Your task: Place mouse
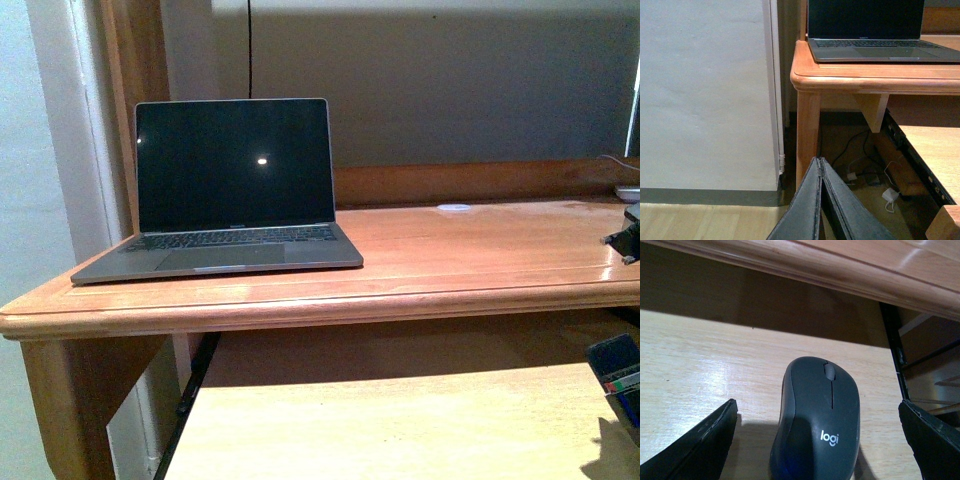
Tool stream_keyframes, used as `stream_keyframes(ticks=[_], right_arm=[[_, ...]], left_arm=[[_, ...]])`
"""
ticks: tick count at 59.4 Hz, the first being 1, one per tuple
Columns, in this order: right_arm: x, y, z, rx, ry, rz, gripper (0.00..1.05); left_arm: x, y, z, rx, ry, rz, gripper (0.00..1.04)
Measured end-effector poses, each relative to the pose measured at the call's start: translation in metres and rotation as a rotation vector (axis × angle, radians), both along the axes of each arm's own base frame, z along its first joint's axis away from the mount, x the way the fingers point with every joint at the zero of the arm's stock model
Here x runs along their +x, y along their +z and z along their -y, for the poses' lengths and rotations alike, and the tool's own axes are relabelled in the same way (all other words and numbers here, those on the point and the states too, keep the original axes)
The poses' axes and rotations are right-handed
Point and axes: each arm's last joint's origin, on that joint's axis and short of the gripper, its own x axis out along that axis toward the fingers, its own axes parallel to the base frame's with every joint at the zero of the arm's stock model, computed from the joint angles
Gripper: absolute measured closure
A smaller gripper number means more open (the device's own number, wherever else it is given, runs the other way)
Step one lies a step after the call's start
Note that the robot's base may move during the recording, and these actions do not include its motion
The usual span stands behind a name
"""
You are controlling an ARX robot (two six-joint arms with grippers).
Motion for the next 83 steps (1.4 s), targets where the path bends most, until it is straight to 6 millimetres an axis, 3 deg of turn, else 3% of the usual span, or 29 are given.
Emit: stream_keyframes(ticks=[12, 31, 32, 42, 47, 52, 58, 61, 66, 71, 80, 83], right_arm=[[0.009, -0.022, 0.002, 0.025, -0.018, -0.060, 0.07], [0.028, -0.026, 0.010, 0.161, -0.064, -0.052, 0.08], [0.017, 0.016, -0.003, 0.288, -0.030, -0.081, 0.50], [0.031, 0.132, -0.055, 0.308, 0.087, 0.171, 0.50], [0.045, 0.158, -0.069, 0.317, 0.074, 0.219, 0.50], [0.062, 0.169, -0.083, 0.305, 0.053, 0.248, 0.50], [0.091, 0.159, -0.098, 0.268, 0.019, 0.210, 0.50], [0.116, 0.136, -0.105, 0.220, -0.040, 0.164, 0.50], [0.142, 0.107, -0.111, 0.161, -0.105, 0.114, 0.50], [0.153, 0.093, -0.109, 0.140, -0.129, 0.096, 0.50], [0.158, 0.085, -0.105, 0.150, -0.130, 0.110, 0.50], [0.159, 0.082, -0.105, 0.158, -0.125, 0.127, 0.43]], left_arm=[[-0.005, 0.000, 0.000, 0.000, 0.000, 0.001, 1.02], [-0.011, 0.000, 0.000, 0.000, 0.000, 0.003, 1.02], [-0.024, -0.003, 0.000, 0.000, 0.002, -0.003, 1.02], [-0.024, -0.003, 0.000, -0.001, 0.000, -0.003, 0.79], [-0.024, -0.003, 0.000, -0.002, 0.001, -0.003, 0.66], [-0.024, -0.003, 0.000, -0.002, 0.000, -0.003, 0.54], [-0.024, -0.003, 0.000, -0.002, 0.000, -0.003, 0.38], [-0.024, -0.003, 0.000, -0.002, 0.000, -0.003, 0.26], [-0.024, -0.003, 0.000, -0.001, 0.000, -0.003, 0.07], [-0.024, -0.003, 0.000, -0.002, 0.000, -0.003, 0.08], [-0.024, -0.003, 0.000, -0.002, 0.000, -0.003, 0.08], [-0.024, -0.003, 0.000, -0.002, 0.000, -0.003, 0.08]])
